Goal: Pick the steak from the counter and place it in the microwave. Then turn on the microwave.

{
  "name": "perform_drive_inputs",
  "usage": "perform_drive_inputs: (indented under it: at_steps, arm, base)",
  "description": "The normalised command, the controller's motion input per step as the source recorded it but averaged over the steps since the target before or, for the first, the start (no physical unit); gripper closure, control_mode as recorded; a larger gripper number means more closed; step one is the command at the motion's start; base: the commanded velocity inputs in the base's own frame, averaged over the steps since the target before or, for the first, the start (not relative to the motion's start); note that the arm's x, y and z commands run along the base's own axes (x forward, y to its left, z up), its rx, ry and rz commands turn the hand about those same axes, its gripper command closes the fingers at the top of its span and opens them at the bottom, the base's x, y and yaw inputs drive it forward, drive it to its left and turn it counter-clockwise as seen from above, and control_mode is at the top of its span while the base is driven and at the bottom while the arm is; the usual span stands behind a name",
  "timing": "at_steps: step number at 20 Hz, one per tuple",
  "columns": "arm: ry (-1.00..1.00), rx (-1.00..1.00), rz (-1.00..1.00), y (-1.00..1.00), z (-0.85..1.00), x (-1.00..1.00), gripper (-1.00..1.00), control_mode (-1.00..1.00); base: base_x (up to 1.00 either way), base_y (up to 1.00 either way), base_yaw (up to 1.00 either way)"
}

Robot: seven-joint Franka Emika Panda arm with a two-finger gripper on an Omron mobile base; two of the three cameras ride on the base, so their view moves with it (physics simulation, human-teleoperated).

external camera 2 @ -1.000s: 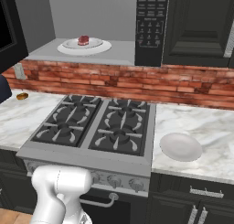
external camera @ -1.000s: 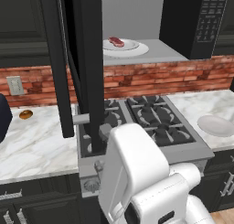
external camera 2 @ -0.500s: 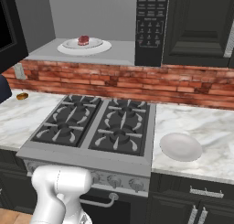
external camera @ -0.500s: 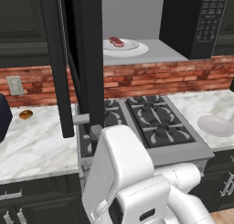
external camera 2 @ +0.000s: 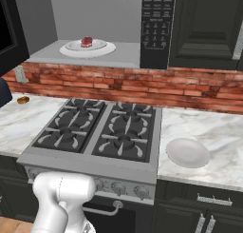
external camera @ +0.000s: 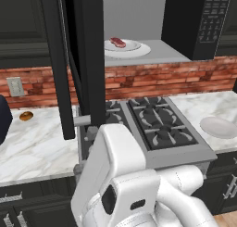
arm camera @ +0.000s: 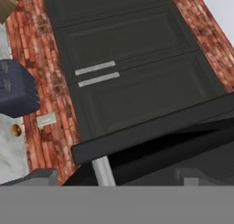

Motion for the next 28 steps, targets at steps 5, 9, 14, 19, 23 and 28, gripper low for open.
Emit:
perform_drive_inputs:
  at_steps: [5,9,14,19,23,28]
  arm:
    - [0.14,0.09,0.00,0.05,-0.04,0.01,-1.00,-1.00]
    - [0.08,0.08,0.00,0.08,0.00,0.00,-1.00,-1.00]
    - [0.11,0.10,0.00,0.09,-0.01,0.00,-1.00,-1.00]
    - [0.09,0.11,0.00,0.09,0.00,0.00,-1.00,-1.00]
    - [0.04,0.11,0.00,0.10,0.00,0.00,-1.00,-1.00]
    - [-0.02,0.04,0.00,0.17,0.00,0.00,-1.00,-1.00]
  base:
    - [0.00,0.00,0.00]
    - [0.00,0.00,0.00]
    - [0.00,0.00,0.00]
    - [0.00,0.00,0.00]
    - [0.00,0.00,0.00]
    - [0.00,0.00,0.00]
